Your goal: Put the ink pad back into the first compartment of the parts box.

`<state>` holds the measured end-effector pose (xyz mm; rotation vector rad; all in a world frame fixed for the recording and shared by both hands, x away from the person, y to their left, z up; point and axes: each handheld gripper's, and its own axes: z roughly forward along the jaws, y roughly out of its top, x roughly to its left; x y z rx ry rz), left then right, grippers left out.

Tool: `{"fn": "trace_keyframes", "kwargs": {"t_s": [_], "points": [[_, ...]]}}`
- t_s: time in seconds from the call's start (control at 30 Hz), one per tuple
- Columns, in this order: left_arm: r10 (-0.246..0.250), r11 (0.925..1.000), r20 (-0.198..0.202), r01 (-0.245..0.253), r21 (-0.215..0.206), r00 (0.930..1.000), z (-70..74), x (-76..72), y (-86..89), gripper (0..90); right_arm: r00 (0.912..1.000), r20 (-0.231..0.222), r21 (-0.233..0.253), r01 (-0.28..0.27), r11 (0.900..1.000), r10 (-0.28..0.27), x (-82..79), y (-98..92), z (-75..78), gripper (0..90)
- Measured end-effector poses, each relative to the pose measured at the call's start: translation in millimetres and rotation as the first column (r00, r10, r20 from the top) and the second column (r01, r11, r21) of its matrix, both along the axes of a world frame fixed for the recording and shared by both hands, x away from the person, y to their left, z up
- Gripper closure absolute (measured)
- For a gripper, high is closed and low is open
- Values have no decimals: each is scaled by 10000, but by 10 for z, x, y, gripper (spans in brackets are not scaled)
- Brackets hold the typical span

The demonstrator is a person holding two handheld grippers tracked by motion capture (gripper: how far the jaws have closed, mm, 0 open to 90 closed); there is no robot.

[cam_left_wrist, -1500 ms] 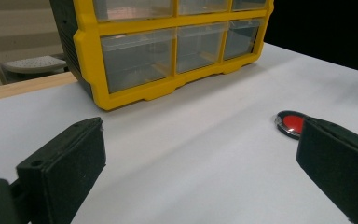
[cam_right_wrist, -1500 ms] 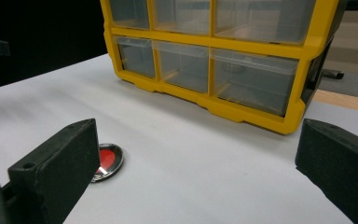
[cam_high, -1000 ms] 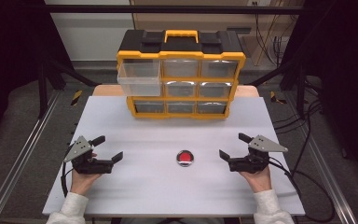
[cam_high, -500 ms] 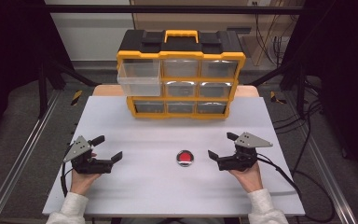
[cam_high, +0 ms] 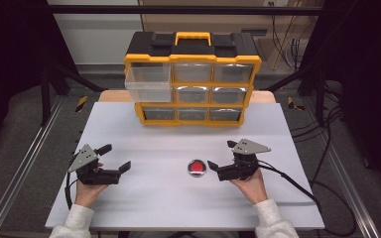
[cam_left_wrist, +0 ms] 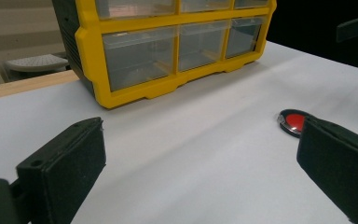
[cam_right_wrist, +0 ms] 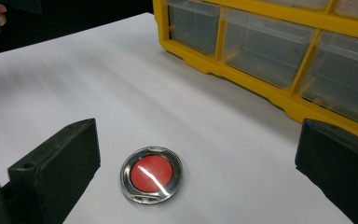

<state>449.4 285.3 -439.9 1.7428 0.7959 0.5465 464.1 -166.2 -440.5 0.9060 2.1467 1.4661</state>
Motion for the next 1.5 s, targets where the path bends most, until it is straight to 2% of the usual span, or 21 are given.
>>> {"fn": "trace_keyframes", "kwargs": {"t_s": [0.5,0.6,0.8,1.07,1.13,1.2,1.5], "points": [[3,10000,-22,-3,-1,10000,-2,-1,-2,8,9986,-359,-570,-416,9975,396,92,323,-102,5],[5,10000,-28,-5,4,10000,-3,1,-3,8,9979,-474,-513,-463,9976,439,113,355,-131,6],[-10,10000,-23,10,14,10000,-4,2,-8,8,9965,-722,-808,-479,9956,421,154,406,-205,6],[-6,10000,-30,6,5,10000,-5,2,-5,8,9934,-999,-1312,-693,9889,564,191,548,-287,13],[-8,10000,-28,8,9,10000,-6,2,-5,8,9921,-1132,-1315,-684,9890,536,210,564,-322,15],[-11,10000,-29,11,9,10000,-7,3,-5,8,9904,-1294,-1519,-674,9861,478,236,578,-370,16],[-27,10000,-48,27,53,10000,-11,6,-7,9,9857,-1631,-1910,-730,9789,417,294,614,-476,27]]}}
